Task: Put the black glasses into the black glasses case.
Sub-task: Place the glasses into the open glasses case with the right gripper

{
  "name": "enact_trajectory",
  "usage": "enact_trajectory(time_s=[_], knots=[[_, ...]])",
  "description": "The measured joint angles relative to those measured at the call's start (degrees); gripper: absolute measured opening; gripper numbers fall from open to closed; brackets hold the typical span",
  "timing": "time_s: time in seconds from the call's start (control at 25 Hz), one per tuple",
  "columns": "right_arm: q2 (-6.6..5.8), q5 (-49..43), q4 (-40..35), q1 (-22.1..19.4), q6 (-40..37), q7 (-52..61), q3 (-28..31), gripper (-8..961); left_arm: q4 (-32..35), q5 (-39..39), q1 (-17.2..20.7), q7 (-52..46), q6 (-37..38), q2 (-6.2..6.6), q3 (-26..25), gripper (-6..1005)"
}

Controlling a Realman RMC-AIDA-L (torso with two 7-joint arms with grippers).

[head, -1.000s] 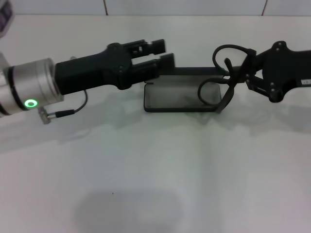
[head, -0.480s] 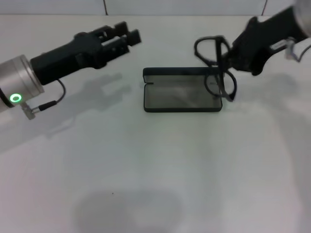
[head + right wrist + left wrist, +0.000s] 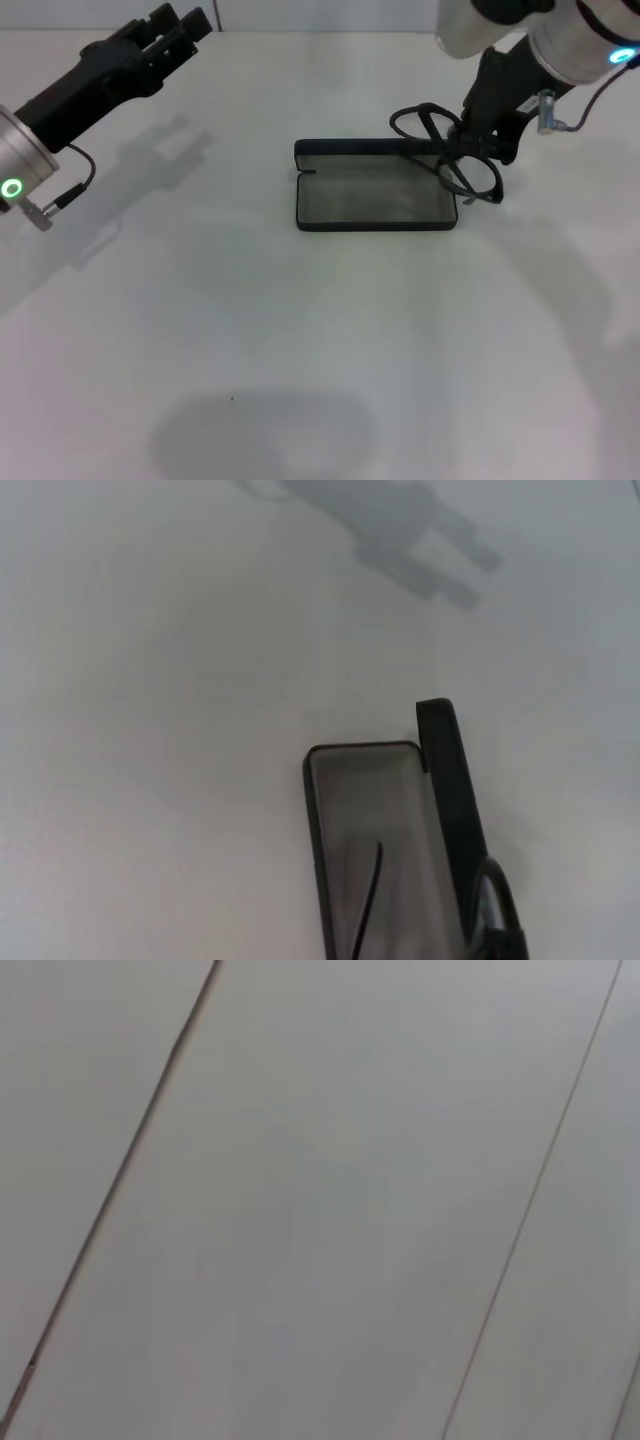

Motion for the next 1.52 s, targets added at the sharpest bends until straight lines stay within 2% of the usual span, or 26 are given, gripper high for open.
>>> enact_trajectory(time_s=[0.2,0.52,0.68,0.84,1.08,1.28,1.36,1.4,1.52], knots=[[0.20,-1.8,0.9,1.8,2.4,0.1,-4.7,102,-0.3,0.0,-0.4,1.0,-0.4,-0.29,0.3,602],[0.25,-2.4,2.8,2.1,8.6,2.2,-11.0,126,-0.7,0.7,-0.6,1.1,-0.5,-0.27,0.4,602],[0.25,-3.4,2.6,1.2,10.5,2.3,-13.4,138,-0.7,0.7,-0.5,1.1,-0.5,-0.26,0.4,602],[0.22,-3.5,-0.9,-0.8,10.9,2.2,-13.2,159,-0.7,0.7,-0.5,1.1,-0.6,-0.22,0.4,601],[0.09,-1.6,-9.6,-7.9,10.3,-1.1,-7.7,194,-0.7,0.7,-0.5,1.1,-1.9,0.00,0.5,601],[-0.19,10.8,-14.6,-17.7,10.2,-9.1,0.5,206,-0.7,0.8,-0.4,1.1,-2.0,0.10,0.6,601],[-0.19,17.8,-13.7,-20.8,10.3,-13.8,2.6,206,-0.7,0.8,-0.6,1.1,-2.0,0.11,0.6,602],[-0.14,23.2,-11.6,-23.0,10.4,-18.1,3.5,206,-0.7,0.8,-0.7,1.1,-2.0,0.14,0.6,602],[0.05,36.0,-2.2,-25.2,11.3,-29.4,3.8,206,-0.5,0.8,-0.8,1.0,-2.1,0.19,0.6,602]])
